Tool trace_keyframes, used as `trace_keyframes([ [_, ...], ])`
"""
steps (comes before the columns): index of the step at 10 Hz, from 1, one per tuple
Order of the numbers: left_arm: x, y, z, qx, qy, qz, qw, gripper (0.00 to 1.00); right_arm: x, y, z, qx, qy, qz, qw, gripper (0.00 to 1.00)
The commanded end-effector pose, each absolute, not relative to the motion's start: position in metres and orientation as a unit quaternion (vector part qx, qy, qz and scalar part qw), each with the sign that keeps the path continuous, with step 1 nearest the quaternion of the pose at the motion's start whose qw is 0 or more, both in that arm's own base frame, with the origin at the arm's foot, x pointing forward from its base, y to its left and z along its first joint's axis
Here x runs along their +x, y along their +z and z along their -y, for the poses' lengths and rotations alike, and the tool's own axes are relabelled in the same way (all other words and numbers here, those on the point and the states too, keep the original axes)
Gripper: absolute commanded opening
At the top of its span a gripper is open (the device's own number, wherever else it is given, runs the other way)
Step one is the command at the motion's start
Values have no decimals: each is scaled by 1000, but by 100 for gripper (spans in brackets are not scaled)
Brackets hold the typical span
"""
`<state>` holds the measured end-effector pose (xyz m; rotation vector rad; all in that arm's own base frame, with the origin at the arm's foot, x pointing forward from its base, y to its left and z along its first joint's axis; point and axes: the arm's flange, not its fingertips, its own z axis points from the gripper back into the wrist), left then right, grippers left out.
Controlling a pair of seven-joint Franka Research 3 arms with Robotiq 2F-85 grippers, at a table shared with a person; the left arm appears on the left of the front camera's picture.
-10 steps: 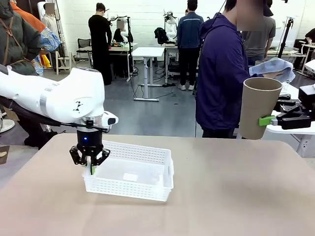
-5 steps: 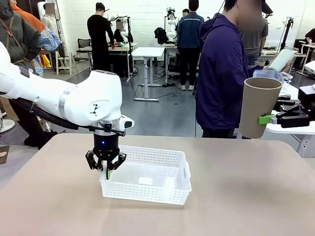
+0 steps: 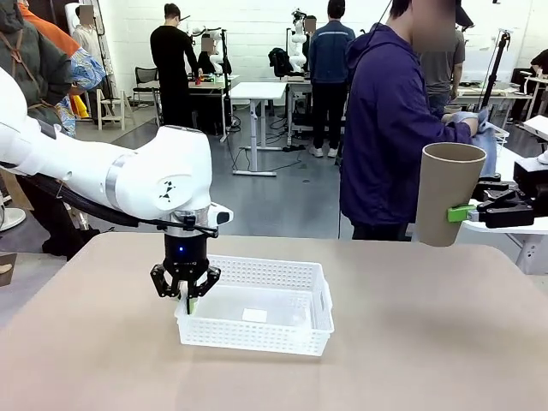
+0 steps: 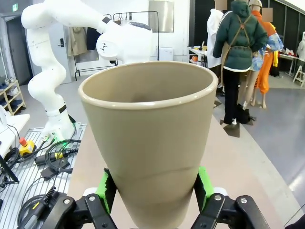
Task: Clean and organize the cups into the basket.
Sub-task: Pick up the Organizing basket and move it to the center of the table, then pick up the Reusable plastic cup from the right side of the table and place it inside the Organizing basket.
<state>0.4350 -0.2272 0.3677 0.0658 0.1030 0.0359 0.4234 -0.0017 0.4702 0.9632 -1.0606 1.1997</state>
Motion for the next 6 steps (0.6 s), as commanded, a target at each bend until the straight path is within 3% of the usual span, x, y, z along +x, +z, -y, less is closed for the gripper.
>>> trace_keyframes([
  [1, 434, 369, 229, 36, 14, -48, 998, 0, 422, 473, 1, 412, 518, 458, 593, 0],
  [5, 434, 369, 229, 36, 14, -48, 998, 0, 422, 473, 1, 412, 518, 458, 593, 0],
  [6, 434, 369, 229, 36, 14, -48, 998, 0, 423, 471, 2, 414, 517, 457, 594, 81],
])
